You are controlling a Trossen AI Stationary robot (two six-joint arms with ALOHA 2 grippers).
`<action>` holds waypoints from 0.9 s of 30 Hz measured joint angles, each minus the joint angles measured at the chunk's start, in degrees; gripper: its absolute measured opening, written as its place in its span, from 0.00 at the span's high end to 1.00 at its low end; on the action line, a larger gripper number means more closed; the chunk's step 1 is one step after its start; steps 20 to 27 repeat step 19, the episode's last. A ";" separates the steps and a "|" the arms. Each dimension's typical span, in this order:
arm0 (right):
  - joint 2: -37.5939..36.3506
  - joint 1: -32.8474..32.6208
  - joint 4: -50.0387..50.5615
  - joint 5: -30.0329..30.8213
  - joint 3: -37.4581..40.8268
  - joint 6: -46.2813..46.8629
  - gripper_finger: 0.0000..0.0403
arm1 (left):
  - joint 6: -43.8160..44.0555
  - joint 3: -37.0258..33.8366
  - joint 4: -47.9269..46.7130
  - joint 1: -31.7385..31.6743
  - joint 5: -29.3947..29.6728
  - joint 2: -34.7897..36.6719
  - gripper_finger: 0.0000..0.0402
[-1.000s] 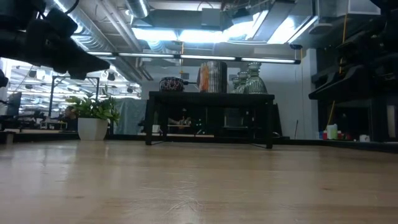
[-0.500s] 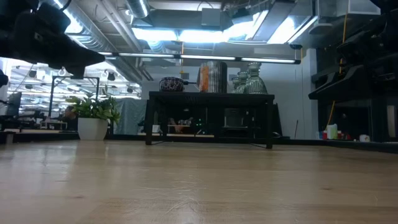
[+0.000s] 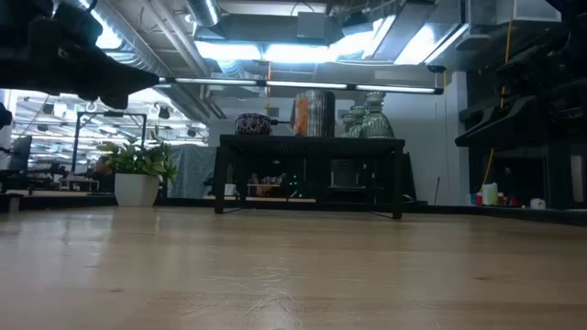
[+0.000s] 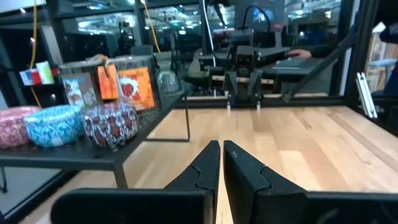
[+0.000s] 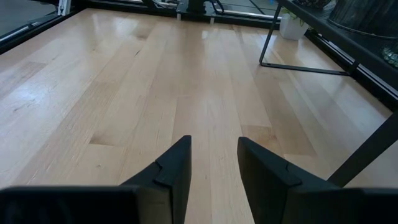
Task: Pick & Place candle stick holders
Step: Return to Home Position
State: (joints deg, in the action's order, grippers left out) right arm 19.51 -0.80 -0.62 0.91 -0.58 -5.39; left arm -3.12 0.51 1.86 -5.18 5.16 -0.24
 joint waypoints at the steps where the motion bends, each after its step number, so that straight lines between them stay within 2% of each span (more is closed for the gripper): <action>1: 0.00 0.02 0.00 -0.02 0.00 0.02 0.67 | -0.20 0.00 -0.34 0.00 -0.17 -0.03 0.96; 9: 0.00 0.02 0.00 -0.02 0.00 0.01 0.67 | 0.44 0.02 -1.15 0.00 -3.80 -1.48 0.96; 16: 0.00 0.02 0.00 -0.01 0.00 0.01 0.67 | -2.55 0.02 -1.16 -0.02 -3.54 -2.54 0.96; 27: 0.00 0.00 0.00 -0.02 0.00 0.02 0.67 | -2.12 0.02 -1.12 -0.02 -3.50 -2.54 0.96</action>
